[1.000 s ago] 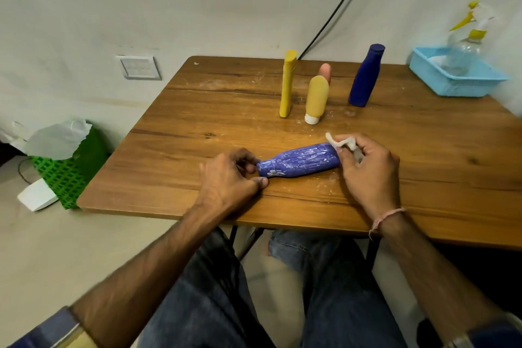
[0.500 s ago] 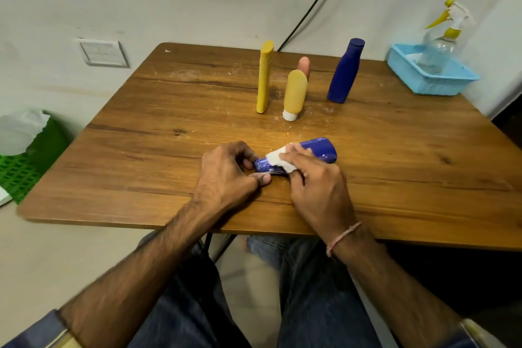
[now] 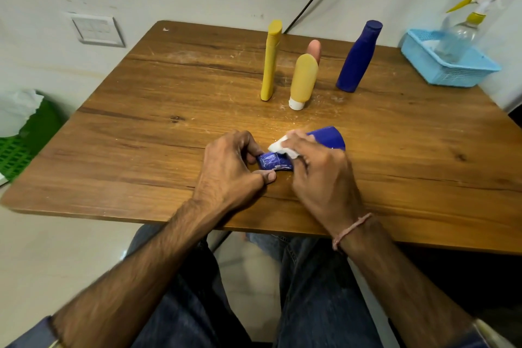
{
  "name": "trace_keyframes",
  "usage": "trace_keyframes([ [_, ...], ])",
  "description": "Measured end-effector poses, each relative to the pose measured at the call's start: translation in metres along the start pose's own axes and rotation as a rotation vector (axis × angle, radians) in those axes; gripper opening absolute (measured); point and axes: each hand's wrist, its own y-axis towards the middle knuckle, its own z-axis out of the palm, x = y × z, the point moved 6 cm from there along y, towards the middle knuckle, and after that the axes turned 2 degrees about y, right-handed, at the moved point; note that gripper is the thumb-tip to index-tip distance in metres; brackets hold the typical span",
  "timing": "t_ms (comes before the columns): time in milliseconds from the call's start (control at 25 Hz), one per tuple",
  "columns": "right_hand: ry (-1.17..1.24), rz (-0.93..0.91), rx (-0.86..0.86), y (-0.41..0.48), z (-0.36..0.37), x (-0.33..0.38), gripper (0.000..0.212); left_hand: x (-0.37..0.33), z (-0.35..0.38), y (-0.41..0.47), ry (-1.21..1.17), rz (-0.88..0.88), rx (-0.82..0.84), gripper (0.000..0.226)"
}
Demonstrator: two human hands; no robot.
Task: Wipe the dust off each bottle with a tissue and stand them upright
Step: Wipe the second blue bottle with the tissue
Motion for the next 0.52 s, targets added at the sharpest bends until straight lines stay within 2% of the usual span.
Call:
trace_keyframes([
  [80, 0.069, -0.118, 0.107, -0.007, 0.014, 0.023, 0.038, 0.0, -0.001, -0.001, -0.018, -0.005, -0.012, 0.028],
  [160, 0.052, -0.127, 0.111, 0.002, 0.005, 0.01, 0.037, 0.003, -0.002, -0.001, -0.026, -0.033, -0.011, 0.031],
  [280, -0.052, 0.132, 0.089, 0.027, -0.023, -0.046, 0.038, 0.004, -0.002, 0.0, -0.015, -0.066, -0.012, 0.033],
  [360, -0.121, 0.198, 0.078, 0.031, -0.026, -0.054, 0.036, 0.003, -0.001, 0.001, -0.008, -0.071, -0.01, 0.032],
  [440, -0.096, 0.054, 0.066, 0.02, -0.009, -0.018, 0.036, 0.003, -0.001, 0.0, -0.008, -0.071, -0.009, 0.029],
  [520, 0.009, -0.112, 0.126, -0.001, 0.013, 0.02, 0.041, 0.001, -0.002, 0.0, -0.006, -0.048, -0.013, 0.021],
])
